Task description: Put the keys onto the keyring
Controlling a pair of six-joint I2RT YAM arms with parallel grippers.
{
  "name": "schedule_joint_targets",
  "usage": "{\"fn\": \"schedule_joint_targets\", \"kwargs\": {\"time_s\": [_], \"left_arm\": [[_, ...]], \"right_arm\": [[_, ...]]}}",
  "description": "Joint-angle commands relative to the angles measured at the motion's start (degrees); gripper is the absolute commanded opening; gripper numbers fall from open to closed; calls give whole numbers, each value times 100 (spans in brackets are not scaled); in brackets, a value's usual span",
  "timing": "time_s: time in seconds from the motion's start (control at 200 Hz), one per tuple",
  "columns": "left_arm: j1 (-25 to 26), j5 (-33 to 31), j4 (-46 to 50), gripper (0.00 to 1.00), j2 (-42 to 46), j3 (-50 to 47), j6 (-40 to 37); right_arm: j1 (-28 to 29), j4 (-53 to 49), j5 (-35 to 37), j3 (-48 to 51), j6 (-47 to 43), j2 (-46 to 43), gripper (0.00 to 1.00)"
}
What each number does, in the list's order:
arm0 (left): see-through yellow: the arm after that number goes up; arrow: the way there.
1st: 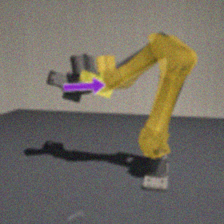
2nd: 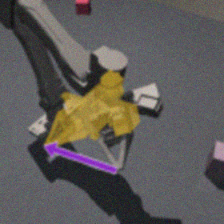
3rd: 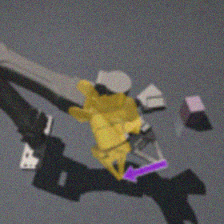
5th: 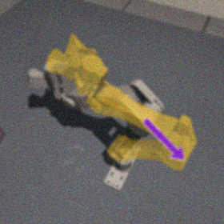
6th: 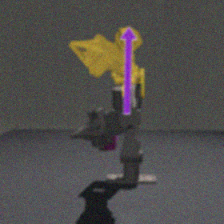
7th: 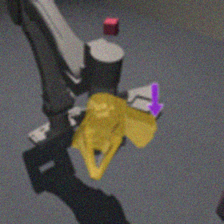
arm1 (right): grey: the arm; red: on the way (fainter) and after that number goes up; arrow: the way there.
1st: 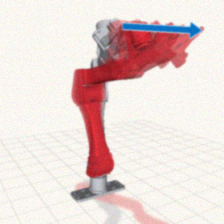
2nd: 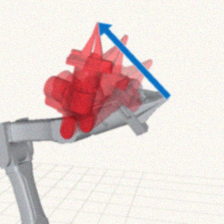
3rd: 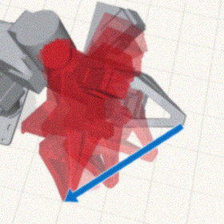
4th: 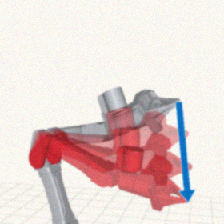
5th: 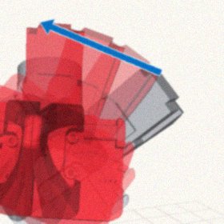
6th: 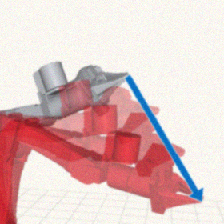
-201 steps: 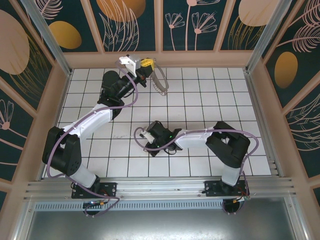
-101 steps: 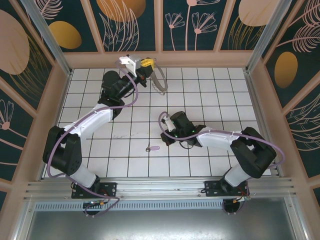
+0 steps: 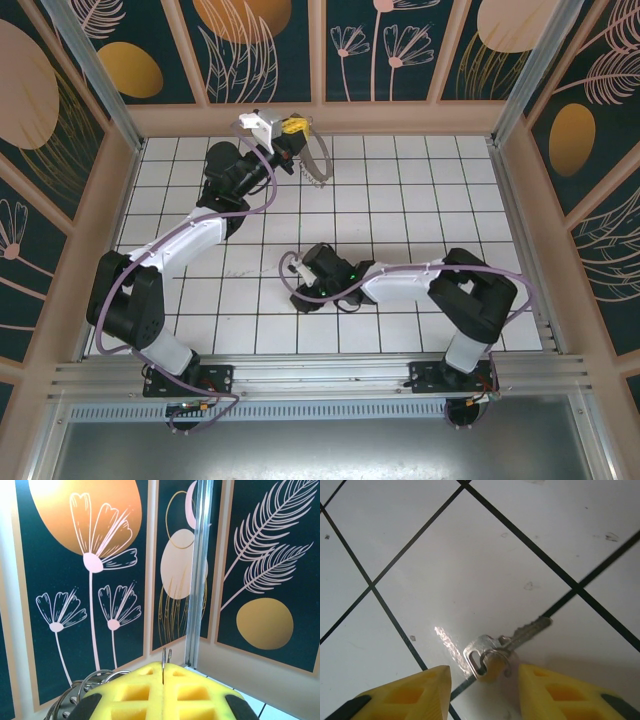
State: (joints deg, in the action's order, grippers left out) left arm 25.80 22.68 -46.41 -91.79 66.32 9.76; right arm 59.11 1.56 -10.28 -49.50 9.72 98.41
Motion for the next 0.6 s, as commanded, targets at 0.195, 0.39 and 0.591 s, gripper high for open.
{"fn": "schedule_joint_targets", "kwargs": {"time_s": [0.195,0.39,0.591], "left_arm": [[-40,50,-385,0,31,187,88],[-40,35,-386,0,39,179,79],[-40,32,-403,0,24,188,92]], "right_arm": [[266,-428,558,-487,-409,513,42],[409,-590,857,-559,-495,751,41],[456,-642,1054,-402,-456,765,17]]}}
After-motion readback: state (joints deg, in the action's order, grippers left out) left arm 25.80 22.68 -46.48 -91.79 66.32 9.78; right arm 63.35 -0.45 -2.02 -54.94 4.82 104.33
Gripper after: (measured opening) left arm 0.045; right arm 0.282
